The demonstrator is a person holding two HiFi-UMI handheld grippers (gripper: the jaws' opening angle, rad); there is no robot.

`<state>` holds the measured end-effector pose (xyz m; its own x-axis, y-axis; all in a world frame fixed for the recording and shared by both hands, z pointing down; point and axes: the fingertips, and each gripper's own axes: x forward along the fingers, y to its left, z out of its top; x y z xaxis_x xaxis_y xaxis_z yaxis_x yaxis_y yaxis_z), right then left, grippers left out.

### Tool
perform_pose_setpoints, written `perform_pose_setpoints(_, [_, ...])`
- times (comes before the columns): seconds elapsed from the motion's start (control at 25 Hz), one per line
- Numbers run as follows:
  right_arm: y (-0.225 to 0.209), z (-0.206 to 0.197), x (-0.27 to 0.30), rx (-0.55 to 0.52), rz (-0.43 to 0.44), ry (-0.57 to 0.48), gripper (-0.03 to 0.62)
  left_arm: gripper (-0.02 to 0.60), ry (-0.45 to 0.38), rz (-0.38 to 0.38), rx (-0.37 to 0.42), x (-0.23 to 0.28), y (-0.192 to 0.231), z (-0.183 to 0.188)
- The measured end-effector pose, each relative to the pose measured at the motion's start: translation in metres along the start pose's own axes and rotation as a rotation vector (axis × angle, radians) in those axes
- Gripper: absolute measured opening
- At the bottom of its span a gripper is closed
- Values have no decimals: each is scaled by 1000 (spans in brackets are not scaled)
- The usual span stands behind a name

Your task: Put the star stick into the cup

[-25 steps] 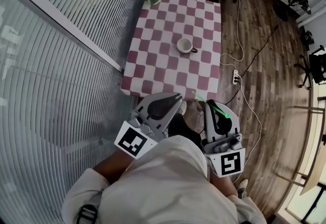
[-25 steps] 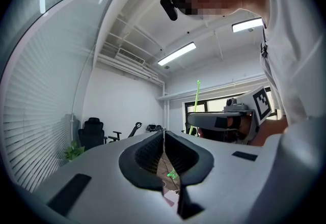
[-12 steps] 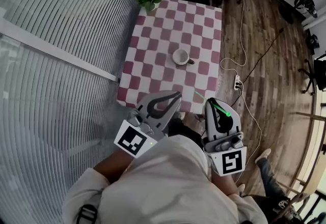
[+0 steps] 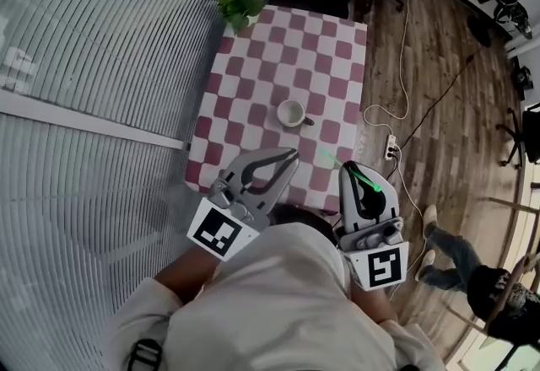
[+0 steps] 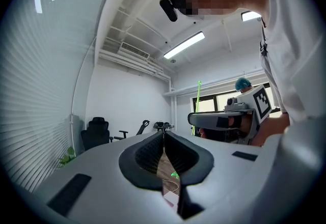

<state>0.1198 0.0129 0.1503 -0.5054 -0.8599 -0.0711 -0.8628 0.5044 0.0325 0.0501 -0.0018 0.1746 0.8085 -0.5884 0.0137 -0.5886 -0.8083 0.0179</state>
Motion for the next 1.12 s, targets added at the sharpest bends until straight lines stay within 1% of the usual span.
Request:
perform_pose_setpoints(0.2, [-19, -5, 13, 5, 18, 7, 38, 34, 3, 17, -11, 21, 10, -5])
perform_pose_setpoints(0.4, [-32, -6, 21, 11, 22, 7, 38, 34, 30, 14, -13, 33, 13, -10])
perform_pose_setpoints(0.52, [-36, -8, 27, 13, 21, 6, 38, 34, 31, 10, -15, 39, 18, -11])
perform_pose_setpoints(0.88, [-33, -14, 50, 26, -9, 18, 38, 34, 35, -25, -35, 41, 40, -16])
perform_pose_setpoints(1.12, [-26, -19, 63, 29, -36, 26, 38, 34, 56, -62, -24, 35, 54, -23])
